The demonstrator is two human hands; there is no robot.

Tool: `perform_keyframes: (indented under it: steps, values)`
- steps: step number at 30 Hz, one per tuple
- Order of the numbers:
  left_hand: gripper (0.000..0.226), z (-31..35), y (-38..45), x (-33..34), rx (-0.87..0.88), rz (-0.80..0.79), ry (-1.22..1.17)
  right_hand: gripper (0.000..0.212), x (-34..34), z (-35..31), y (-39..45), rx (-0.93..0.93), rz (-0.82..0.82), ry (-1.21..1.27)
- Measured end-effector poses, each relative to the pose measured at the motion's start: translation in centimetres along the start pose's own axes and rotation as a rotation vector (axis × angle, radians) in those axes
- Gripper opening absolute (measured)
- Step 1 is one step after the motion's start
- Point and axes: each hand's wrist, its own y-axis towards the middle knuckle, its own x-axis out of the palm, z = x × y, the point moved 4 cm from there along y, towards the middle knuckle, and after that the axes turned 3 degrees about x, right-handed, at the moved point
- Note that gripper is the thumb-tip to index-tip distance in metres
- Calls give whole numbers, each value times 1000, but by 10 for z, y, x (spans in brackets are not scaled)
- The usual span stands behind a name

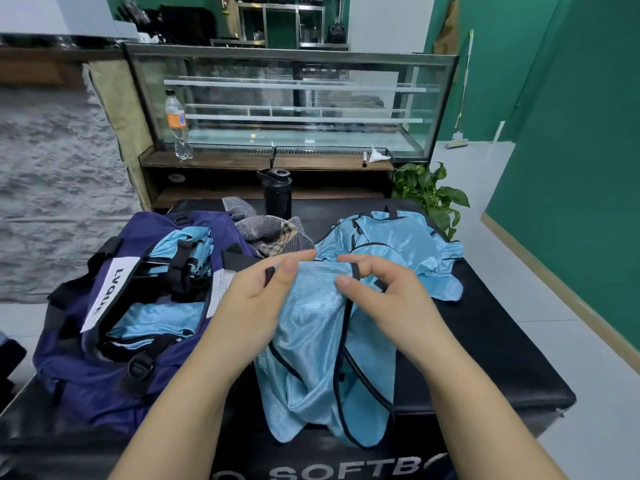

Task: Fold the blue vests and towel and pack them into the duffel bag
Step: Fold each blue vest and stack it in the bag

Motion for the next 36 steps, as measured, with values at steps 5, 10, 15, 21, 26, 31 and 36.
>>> perform_keyframes:
  steps: [5, 10, 15, 21, 26, 31, 36]
  values:
    - [19, 3, -2, -3, 44, -54, -50, 21, -5, 3, 0, 40, 24, 108]
    - [14, 2, -8, 6, 47, -179, -103, 34, -17, 17, 4, 173, 246, -17]
    - [7, -1, -13, 14, -1, -315, -129, 40, -39, 22, 1, 234, 523, 44]
    - [30, -10, -20, 36, -108, -575, -104, 35, -24, 0, 0, 7, 532, -15]
    - [17, -20, -12, 44, -97, -293, -11, 29, 3, 5, 1, 78, 290, 39]
    - [12, -18, -6, 36, -17, -119, 34, 6, 15, 3, -6, 261, -57, 517]
    - [13, -18, -6, 36, -27, -64, 29, 17, 6, 1, -9, 251, -123, 551]
